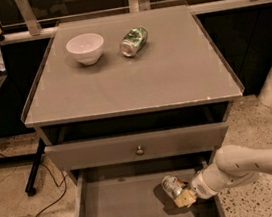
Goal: Place 7up can into middle drawer
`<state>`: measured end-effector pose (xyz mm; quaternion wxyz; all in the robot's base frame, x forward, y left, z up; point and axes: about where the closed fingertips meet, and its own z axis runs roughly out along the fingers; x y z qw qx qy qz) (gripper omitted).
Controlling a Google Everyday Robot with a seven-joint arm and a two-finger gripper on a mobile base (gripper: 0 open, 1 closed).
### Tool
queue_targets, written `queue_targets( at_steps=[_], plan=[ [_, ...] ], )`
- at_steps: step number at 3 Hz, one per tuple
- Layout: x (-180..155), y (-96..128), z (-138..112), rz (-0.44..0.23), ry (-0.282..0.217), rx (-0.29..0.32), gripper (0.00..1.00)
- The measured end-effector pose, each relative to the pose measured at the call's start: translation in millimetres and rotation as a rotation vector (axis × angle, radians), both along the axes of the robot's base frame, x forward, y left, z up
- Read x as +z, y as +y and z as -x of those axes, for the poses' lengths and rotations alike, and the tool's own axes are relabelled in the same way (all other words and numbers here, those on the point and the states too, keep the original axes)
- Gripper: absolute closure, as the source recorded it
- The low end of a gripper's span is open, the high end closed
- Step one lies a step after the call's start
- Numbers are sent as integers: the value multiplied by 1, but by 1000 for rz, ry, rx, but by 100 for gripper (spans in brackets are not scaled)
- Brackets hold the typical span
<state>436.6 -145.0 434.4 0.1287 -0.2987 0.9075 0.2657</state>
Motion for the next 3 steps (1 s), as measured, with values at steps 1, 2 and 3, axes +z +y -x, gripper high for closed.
queue_targets(
  at_steps=[1,2,3],
  plan=[
    [0,0,0,0,0,0,58],
    [0,0,0,0,0,0,35],
    [0,0,0,0,0,0,11]
  ],
)
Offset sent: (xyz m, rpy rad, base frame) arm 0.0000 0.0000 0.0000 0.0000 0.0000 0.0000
